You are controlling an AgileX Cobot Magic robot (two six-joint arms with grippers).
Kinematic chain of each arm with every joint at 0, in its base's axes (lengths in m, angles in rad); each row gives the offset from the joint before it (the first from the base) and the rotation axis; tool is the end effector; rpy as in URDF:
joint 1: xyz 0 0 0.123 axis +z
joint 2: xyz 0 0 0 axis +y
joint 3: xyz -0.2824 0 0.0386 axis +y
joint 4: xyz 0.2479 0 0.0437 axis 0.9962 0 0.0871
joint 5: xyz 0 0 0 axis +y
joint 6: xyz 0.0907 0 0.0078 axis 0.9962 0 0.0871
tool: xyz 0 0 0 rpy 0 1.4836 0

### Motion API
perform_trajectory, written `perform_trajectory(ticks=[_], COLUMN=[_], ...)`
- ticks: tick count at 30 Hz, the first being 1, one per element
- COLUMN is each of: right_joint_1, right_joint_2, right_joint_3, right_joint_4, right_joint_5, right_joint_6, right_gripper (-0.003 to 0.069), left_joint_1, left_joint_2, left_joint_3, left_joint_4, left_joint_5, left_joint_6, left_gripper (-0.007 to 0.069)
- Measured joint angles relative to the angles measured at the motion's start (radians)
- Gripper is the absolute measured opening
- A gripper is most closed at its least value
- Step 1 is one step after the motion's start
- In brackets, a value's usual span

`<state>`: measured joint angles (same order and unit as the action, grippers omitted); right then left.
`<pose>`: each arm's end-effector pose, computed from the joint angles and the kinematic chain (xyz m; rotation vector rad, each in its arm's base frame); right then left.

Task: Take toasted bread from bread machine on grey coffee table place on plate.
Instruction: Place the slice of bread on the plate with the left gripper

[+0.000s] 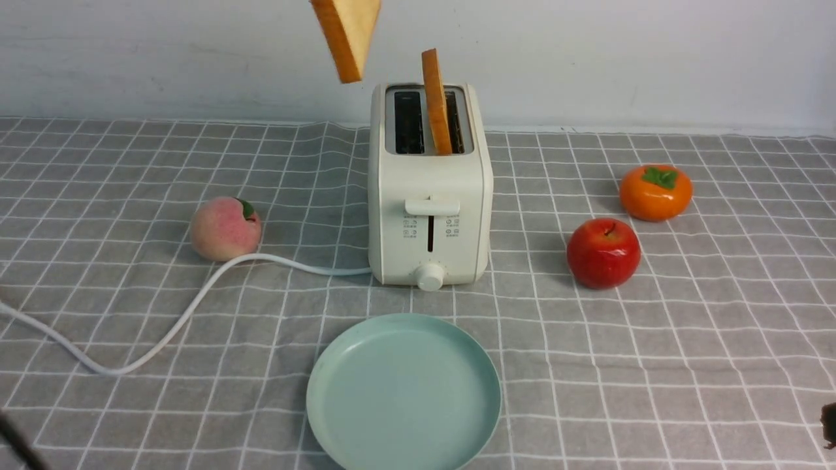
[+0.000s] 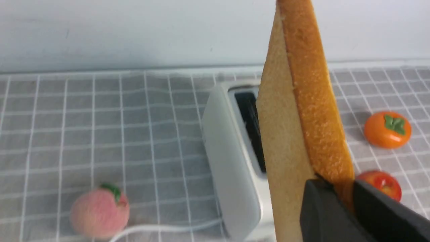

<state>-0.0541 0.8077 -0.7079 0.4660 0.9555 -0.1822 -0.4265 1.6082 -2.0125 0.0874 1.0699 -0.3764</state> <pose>0.1369 0.0261 0.3054 0.0308 2.4579 0.4855 0.3087 -0.1326 0.4918 0.0548 2.1668 -0.3593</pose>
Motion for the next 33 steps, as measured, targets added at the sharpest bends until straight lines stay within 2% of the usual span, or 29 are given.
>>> perform_trajectory(ticks=[4,5,6,8,9,11,14,16,18,19,20,22,24,27,33], right_joint_1=[0.000,0.000,0.000,0.000,0.000,0.000,0.000,0.000,0.000,0.000,0.000,0.000,0.000,0.000,0.000], right_joint_2=[0.000,0.000,0.000,0.000,0.000,0.000,0.000,0.000,0.000,0.000,0.000,0.000,0.000,0.000,0.000], right_joint_3=[0.000,0.000,0.000,0.001,0.001,0.001,0.001,0.002,0.002,0.002,0.002,0.002,0.002,0.002,0.002], right_joint_4=[0.016,0.027,0.028,0.040,0.041,0.047,0.047,0.047,0.048,0.048,0.049,0.050,0.050,0.050,0.050], right_joint_5=[-0.002,-0.003,-0.003,-0.003,-0.003,-0.004,-0.004,-0.004,-0.004,-0.004,-0.005,-0.007,-0.009,-0.009,-0.010], right_joint_6=[0.000,0.000,0.000,0.000,0.000,0.000,0.000,0.000,0.000,0.000,0.000,0.000,0.000,0.000,0.000], right_gripper=[0.0051,0.0054,0.0054,0.0057,0.0057,0.0059,0.0065,0.0069,0.0073,0.0073,0.0075,0.0076,0.0078,0.0083,0.0093], left_joint_1=[0.000,0.000,0.000,0.000,0.000,0.000,0.000,0.000,0.000,0.000,0.000,0.000,0.000,0.000,0.000], left_joint_2=[-0.078,-0.132,-0.138,-0.217,-0.222,-0.249,-0.241,-0.215,-0.184,-0.181,-0.157,-0.124,-0.099,-0.073,-0.060], left_joint_3=[0.099,0.213,0.228,0.479,0.497,0.681,0.912,1.048,1.106,1.111,1.135,1.142,1.145,1.145,1.145], left_joint_4=[-0.033,-0.087,-0.097,-0.237,-0.248,-0.369,-0.587,-0.805,-0.962,-0.978,-1.074,-1.168,-1.215,-1.235,-1.169], left_joint_5=[0.052,0.043,0.040,-0.043,-0.052,-0.157,-0.328,-0.441,-0.507,-0.511,-0.533,-0.547,-0.563,-0.590,-0.632], left_joint_6=[0.016,0.040,0.043,0.084,0.087,0.133,0.249,0.394,0.520,0.535,0.635,0.769,0.851,0.897,0.907], left_gripper=[0.0057,0.0057,0.0057,0.0057,0.0057,0.0057,0.0057,0.0057,0.0057,0.0057,0.0057,0.0057,0.0057,0.0087,0.0265])
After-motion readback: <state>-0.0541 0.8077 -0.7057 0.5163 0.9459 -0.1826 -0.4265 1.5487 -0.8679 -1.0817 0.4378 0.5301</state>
